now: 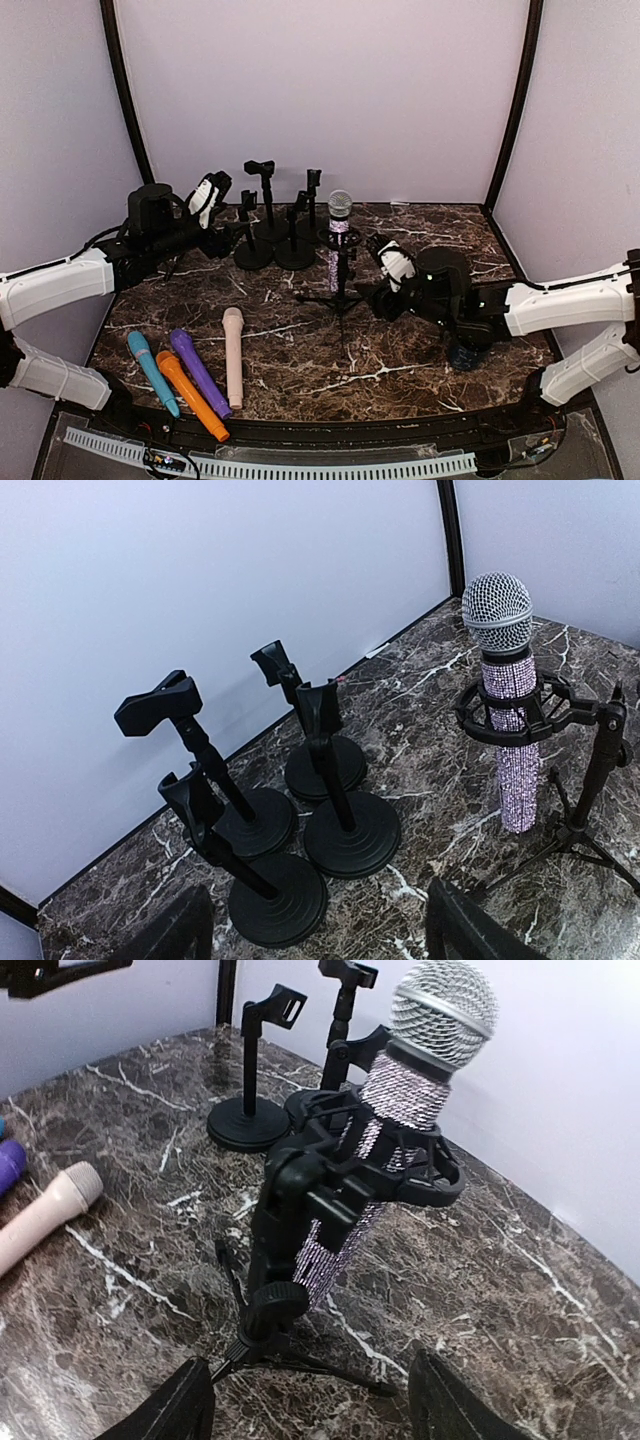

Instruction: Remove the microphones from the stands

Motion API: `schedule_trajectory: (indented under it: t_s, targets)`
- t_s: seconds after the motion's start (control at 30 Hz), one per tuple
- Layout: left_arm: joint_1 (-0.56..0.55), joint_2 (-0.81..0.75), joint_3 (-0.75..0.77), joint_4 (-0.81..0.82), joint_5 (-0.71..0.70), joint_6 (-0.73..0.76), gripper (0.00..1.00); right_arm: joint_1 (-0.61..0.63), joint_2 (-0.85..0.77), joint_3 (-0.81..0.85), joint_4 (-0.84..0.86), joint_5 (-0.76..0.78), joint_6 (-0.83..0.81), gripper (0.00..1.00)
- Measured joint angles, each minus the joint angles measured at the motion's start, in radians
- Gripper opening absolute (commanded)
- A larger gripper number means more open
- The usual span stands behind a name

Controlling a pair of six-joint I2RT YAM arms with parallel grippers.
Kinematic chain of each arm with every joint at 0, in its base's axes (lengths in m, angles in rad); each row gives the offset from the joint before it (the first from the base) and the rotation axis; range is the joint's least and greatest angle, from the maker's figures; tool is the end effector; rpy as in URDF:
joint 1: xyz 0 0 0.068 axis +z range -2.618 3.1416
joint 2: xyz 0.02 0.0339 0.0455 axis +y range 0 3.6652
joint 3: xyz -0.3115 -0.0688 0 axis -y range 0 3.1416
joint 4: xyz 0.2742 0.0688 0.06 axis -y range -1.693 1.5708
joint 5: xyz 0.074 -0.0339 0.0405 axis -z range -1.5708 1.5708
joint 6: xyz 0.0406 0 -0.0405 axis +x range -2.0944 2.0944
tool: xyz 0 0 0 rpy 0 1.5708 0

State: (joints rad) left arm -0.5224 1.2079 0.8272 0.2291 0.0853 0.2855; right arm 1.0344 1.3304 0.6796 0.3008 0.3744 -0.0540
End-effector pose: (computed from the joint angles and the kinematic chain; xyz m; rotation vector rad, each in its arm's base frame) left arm 0.2578 -0.1524 0.3412 0.7370 1.5631 -0.2485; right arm 0.1688 0.2549 0.2593 -0.7646 1.7474 0.3067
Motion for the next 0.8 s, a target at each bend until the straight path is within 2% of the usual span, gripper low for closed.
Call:
schedule_trajectory:
  t_s: [0.27,0.43,0.47,0.57,0.8]
  targets:
    - [-0.006,0.0,0.0,0.0,0.0,0.0,0.75,-0.156,-0.064,-0.086,0.089,-0.243,0.241,0.75]
    - [-0.009,0.0,0.0,0.0,0.002,0.0,0.75,-0.193,-0.066,-0.078,0.121,-0.338,0.347,0.84]
    - [-0.01,0.0,0.0,0.0,0.003,0.0,0.75,-0.195,-0.066,-0.068,0.111,-0.349,0.359,0.91]
    - [-0.011,0.0,0.0,0.0,0.013,0.0,0.75,-0.2,-0.058,0.022,0.043,-0.364,0.388,0.98]
    - [-0.046,0.002,0.001,0.0,0.093,-0.01,0.75,-0.207,0.059,0.358,-0.096,-0.34,0.382,0.99]
